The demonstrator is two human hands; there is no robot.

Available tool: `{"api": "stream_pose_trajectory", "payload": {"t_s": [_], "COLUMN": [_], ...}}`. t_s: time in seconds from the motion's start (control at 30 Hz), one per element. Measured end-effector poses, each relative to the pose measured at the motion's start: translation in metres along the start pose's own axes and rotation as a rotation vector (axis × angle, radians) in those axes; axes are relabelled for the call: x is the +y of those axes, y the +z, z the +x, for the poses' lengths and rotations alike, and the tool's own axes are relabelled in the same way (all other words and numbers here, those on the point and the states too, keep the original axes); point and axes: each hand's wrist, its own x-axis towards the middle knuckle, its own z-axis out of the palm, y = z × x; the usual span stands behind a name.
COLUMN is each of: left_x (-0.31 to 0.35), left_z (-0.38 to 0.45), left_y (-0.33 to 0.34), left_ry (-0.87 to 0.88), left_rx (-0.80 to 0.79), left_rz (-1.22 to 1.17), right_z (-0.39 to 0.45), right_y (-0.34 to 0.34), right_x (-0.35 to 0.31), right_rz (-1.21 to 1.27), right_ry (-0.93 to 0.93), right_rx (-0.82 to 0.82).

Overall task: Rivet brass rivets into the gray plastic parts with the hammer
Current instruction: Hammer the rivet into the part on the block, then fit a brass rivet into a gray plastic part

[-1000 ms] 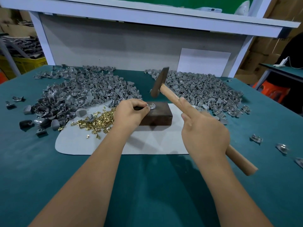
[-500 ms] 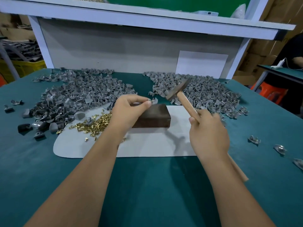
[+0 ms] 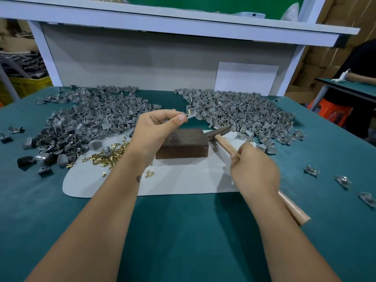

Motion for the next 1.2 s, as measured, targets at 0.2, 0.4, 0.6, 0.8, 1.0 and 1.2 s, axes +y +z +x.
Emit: {"api": "stream_pose_trajectory", "payload": {"t_s": [0.2, 0.4, 0.6, 0.8, 1.0, 1.2], "left_x": [0.000, -0.002, -0.006, -0.012, -0.012, -0.014], "left_z": [-0.001, -0.002, -0.001, 0.002, 0.007, 0.009], "left_y": [-0.001, -0.001, 0.004, -0.004, -0.020, -0.027], "left_ry": [0.003, 0.019, 0.114, 0.104, 0.004, -0.046], "left_rx": [-0.048, -0.063, -0.098, 0.013, 0.188, 0.264], "left_rz": [0.005, 0.018, 0.123, 0.274, 0.290, 0.252], "right_z": [-0.003, -0.004, 0.012, 0.043, 0.065, 0.083], "right_y": [0.002, 0.003, -0.012, -0.005, 0.000, -0.008], "right_x": [-0.003, -0.014, -0.066, -0.072, -0.021, -0.014], "right_rz": [-0.056, 0.169, 1.191, 1.086, 0.553, 0.350], "right_ry": [-0.047, -0.257, -0.270, -0.126, 0.192, 0.277], "right_rx": [0.044, 0.286, -0.203, -0.091, 0.141, 0.247]}}
